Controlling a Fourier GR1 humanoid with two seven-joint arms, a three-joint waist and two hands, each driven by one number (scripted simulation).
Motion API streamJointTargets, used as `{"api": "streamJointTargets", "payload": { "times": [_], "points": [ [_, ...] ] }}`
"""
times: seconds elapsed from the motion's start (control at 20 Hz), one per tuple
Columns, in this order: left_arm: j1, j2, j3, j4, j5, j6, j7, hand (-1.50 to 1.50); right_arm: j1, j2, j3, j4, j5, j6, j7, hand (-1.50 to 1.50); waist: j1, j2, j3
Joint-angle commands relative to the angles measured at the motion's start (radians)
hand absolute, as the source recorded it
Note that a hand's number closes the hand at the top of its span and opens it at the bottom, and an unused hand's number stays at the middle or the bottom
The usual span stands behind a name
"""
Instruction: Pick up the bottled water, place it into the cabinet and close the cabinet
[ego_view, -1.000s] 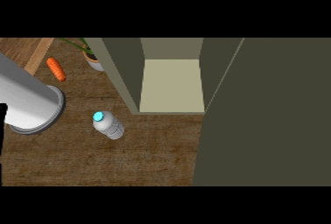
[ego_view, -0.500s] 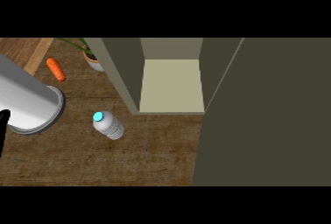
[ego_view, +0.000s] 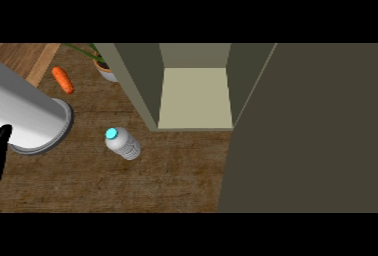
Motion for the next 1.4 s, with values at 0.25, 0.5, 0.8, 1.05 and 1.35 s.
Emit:
{"api": "streamJointTargets", "payload": {
  "times": [0.25, 0.5, 0.8, 1.05, 1.35],
  "points": [
    [0.035, -0.005, -0.016, 0.037, -0.025, -0.034, -0.051, -1.5, -0.014, -0.035, 0.08, -0.052, 0.181, -0.057, 0.034, -1.5, 0.003, 0.001, 0.0],
    [0.023, -0.024, 0.035, 0.239, 0.029, -0.064, -0.225, -1.5, -0.029, -0.055, 0.07, -0.065, 0.173, -0.081, 0.018, -1.5, 0.0, 0.002, 0.0],
    [-0.025, -0.053, 0.027, 0.355, 0.005, -0.045, -0.269, -1.5, -0.051, -0.089, 0.056, -0.089, 0.159, -0.11, 0.065, -1.5, -0.002, 0.003, 0.0],
    [-0.03, -0.078, 0.07, 0.57, 0.018, -0.05, -0.46, -1.5, 0.049, -0.128, 0.111, -0.095, 0.141, -0.13, -0.022, -1.5, -0.005, 0.002, 0.0],
    [-0.08, -0.07, 0.107, 0.744, 0.049, -0.089, -0.561, -1.5, -0.039, -0.146, 0.085, -0.103, 0.159, -0.142, 0.051, -1.5, -0.005, 0.003, 0.0]
  ]
}}
